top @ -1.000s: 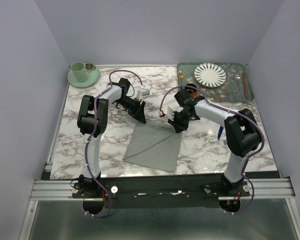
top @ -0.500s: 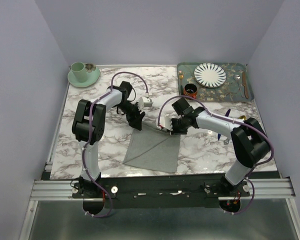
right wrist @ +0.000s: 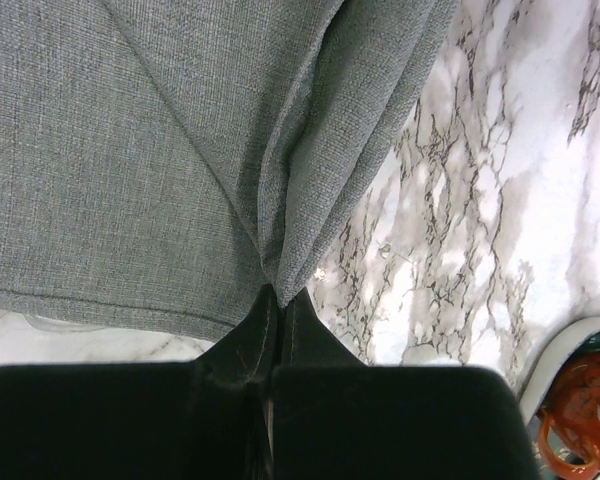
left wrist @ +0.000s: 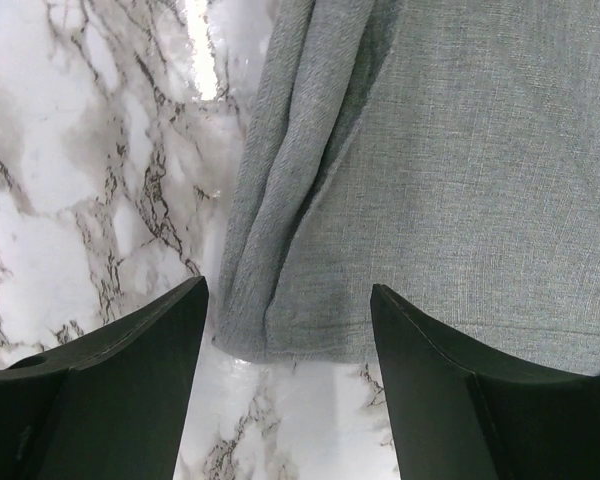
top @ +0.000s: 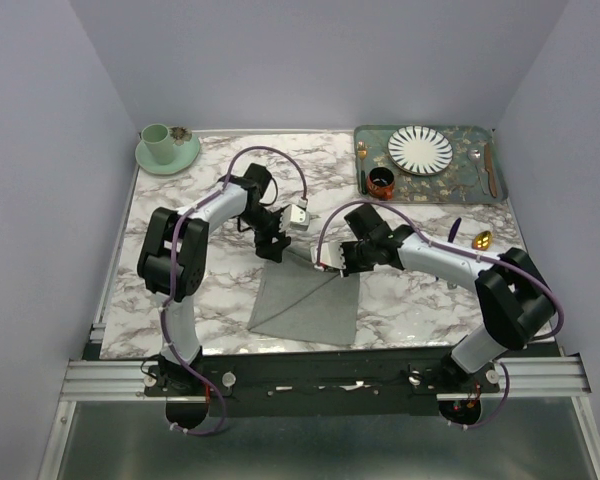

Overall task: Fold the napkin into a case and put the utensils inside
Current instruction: Pick up the upper triangle-folded napkin from the center of the board.

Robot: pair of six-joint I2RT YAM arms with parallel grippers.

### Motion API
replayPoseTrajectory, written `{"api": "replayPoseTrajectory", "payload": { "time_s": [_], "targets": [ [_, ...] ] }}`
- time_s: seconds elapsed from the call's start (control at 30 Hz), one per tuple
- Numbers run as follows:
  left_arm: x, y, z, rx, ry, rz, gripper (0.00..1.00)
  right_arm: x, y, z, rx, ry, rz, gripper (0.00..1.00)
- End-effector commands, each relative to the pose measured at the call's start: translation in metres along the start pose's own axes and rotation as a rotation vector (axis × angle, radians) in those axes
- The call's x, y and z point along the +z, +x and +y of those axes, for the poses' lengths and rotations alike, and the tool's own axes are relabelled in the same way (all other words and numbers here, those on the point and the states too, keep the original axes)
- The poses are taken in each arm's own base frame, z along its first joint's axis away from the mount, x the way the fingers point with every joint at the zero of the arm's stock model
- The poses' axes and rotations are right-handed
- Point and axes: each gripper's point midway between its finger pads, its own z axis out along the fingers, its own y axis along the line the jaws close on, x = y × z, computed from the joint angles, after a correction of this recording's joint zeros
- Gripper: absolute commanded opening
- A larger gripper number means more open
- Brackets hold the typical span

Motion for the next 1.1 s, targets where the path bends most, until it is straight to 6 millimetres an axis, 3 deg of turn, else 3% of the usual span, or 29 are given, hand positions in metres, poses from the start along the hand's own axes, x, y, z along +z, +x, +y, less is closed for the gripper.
{"api": "replayPoseTrajectory", "payload": {
  "time_s": [0.0,0.27,0.57,1.07],
  "targets": [
    [0.007,0.002,-0.003,0.079,0.021,0.068,0.75,-0.007,-0.008,-0.011,-0.070,0.079,-0.020,0.01],
    [0.014,0.007,0.005,0.040,0.023,0.110,0.69,-0.014,-0.015,-0.008,-0.144,0.120,-0.042,0.01],
    [0.014,0.015,-0.007,0.047,0.051,0.125,0.59,-0.019,-0.016,-0.007,-0.165,0.143,-0.047,0.01],
    [0.004,0.005,0.003,0.007,0.019,0.104,0.56,-0.019,-0.016,-0.002,-0.186,0.138,-0.042,0.01]
  ]
}}
